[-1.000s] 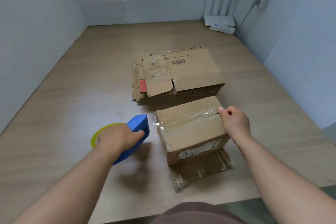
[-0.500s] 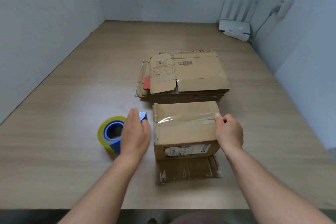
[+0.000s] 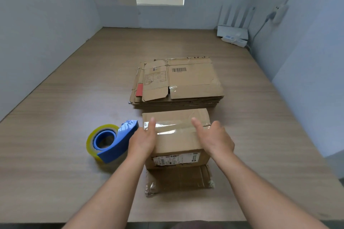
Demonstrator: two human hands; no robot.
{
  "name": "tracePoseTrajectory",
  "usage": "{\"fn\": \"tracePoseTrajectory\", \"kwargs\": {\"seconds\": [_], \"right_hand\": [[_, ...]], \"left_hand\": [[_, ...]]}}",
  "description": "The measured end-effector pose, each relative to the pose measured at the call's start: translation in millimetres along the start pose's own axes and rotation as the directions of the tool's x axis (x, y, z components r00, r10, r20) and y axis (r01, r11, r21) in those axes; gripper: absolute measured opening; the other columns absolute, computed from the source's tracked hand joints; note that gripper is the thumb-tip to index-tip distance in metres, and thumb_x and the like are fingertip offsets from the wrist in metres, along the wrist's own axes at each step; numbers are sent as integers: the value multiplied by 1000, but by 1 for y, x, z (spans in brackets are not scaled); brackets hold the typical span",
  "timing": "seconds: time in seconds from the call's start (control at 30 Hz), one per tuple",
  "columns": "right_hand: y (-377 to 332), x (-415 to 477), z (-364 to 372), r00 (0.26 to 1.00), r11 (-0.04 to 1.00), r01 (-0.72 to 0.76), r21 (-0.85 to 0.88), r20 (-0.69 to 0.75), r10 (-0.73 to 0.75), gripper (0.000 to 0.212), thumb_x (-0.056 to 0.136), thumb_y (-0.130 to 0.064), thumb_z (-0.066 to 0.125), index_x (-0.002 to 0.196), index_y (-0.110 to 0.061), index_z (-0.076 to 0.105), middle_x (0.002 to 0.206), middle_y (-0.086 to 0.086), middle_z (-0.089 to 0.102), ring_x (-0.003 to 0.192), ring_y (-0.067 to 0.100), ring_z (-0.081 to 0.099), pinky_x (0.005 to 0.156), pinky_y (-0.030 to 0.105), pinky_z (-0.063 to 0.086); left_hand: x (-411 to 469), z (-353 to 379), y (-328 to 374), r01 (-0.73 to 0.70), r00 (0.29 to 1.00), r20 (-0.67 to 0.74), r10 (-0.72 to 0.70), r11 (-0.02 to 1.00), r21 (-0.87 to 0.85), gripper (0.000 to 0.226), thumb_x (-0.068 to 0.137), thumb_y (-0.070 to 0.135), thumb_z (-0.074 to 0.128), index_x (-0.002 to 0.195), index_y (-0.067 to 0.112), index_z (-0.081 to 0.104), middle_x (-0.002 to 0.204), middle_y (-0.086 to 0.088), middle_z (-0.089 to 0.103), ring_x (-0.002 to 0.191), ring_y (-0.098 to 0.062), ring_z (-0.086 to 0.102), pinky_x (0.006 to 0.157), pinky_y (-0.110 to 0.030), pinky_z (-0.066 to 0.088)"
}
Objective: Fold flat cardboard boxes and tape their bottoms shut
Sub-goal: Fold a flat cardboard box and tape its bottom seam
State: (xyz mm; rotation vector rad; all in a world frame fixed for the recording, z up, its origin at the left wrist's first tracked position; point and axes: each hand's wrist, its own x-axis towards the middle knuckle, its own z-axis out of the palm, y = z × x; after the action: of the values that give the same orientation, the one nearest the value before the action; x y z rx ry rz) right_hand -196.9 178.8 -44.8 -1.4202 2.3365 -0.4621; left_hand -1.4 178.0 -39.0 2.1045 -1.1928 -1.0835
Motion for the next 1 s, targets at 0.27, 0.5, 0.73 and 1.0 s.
{"fn": "tracePoseTrajectory", "kwargs": {"seconds": [0.27,0.5,0.73,1.0], "right_hand": [[-8,21,-2,999,999,17,-39,46,-15,67,80,-76,42,105,-14,47,110,5,60,94,26,56,67,34,37],[-17,57,-15,996,999,35,20,78,-36,78,68,-81,52,117,-20,50,120,6,51,116,30,48,83,39,42],[-49,46,1,972,1000,18,-5,234,-16,123,62,-85,54,151,-25,-7,144,14,29,123,31,47,93,41,41],[-18,-16,3,932,955,266,-129,286,-221,102,64,-87,46,145,-46,-2,156,14,-2,134,38,33,102,44,35]], "left_hand": [[-2,9,-2,15,988,-156,1,995,100,52,98,51,35,128,13,54,117,-12,61,104,-29,58,91,-46,50],[-28,-28,-33,-17,924,381,37,998,-55,69,64,55,79,121,38,44,107,4,62,86,-9,65,63,-22,54],[-69,15,-43,-154,963,212,168,985,-81,69,60,50,84,112,32,42,109,19,57,95,9,54,81,-22,48],[-65,22,-34,-213,957,172,232,970,-120,65,70,46,80,118,47,37,109,22,61,100,0,59,90,-35,52]]}}
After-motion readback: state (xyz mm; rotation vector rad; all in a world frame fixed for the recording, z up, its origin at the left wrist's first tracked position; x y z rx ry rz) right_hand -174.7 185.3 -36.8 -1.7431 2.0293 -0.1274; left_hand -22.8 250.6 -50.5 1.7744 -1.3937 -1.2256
